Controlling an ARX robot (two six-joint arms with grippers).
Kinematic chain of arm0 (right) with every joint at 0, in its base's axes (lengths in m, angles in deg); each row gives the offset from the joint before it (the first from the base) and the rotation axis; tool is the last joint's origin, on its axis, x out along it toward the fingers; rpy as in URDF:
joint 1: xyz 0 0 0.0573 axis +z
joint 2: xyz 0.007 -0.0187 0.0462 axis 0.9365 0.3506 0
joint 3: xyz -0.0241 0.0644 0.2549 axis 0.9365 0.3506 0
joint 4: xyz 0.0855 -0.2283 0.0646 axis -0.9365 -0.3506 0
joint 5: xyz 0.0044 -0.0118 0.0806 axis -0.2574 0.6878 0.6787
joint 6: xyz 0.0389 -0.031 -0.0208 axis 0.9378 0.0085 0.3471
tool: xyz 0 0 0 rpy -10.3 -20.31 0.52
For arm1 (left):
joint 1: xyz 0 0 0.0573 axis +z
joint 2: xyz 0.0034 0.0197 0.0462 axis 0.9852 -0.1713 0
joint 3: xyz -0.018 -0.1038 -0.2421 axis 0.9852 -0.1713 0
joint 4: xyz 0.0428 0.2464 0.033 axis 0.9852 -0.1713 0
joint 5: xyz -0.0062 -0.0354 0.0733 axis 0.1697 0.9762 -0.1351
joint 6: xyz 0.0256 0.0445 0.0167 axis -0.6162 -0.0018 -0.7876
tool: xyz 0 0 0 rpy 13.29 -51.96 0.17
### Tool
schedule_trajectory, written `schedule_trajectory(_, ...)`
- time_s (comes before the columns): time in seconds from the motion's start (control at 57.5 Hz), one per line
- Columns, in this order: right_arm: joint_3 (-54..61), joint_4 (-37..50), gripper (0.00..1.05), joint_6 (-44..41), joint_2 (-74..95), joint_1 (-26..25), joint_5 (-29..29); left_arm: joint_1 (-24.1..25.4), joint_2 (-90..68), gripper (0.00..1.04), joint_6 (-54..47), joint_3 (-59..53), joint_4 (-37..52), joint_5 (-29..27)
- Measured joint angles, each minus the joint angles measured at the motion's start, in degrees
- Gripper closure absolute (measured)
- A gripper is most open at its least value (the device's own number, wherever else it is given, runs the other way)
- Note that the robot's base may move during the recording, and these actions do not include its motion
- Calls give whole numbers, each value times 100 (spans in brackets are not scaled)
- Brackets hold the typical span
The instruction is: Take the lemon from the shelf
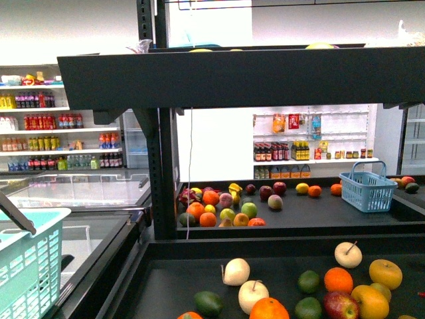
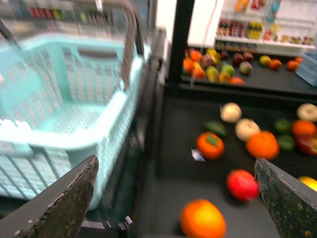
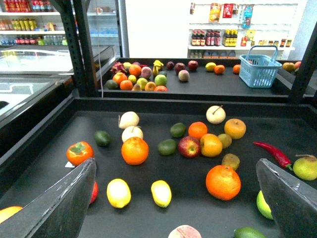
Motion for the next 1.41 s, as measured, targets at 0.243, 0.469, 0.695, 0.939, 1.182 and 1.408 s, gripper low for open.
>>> schedule_trajectory(0.243, 0, 0, 7, 0, 0, 0, 11, 684, -2177, 8, 1993, 817, 1263, 1139)
schedule_trajectory(0.469, 0, 0, 7, 0, 0, 0, 11, 2177, -5265, 8, 3591, 2776, 2334, 2177)
schedule_trajectory(0.695, 0, 0, 7, 0, 0, 0, 9, 2111, -8249, 8, 5152, 4905, 3379, 1705)
schedule_trajectory(0.939, 0, 0, 7, 0, -2, 0, 9, 1919, -9274, 8, 5624, 5654, 3637, 1506)
schedule_trajectory(1.182, 0, 0, 7, 0, 0, 0, 9, 1908, -9886, 8, 5947, 6295, 3829, 1290)
schedule_trajectory(1.408, 0, 0, 7, 0, -2, 0, 9, 1882, -10284, 8, 6124, 6690, 3864, 1115)
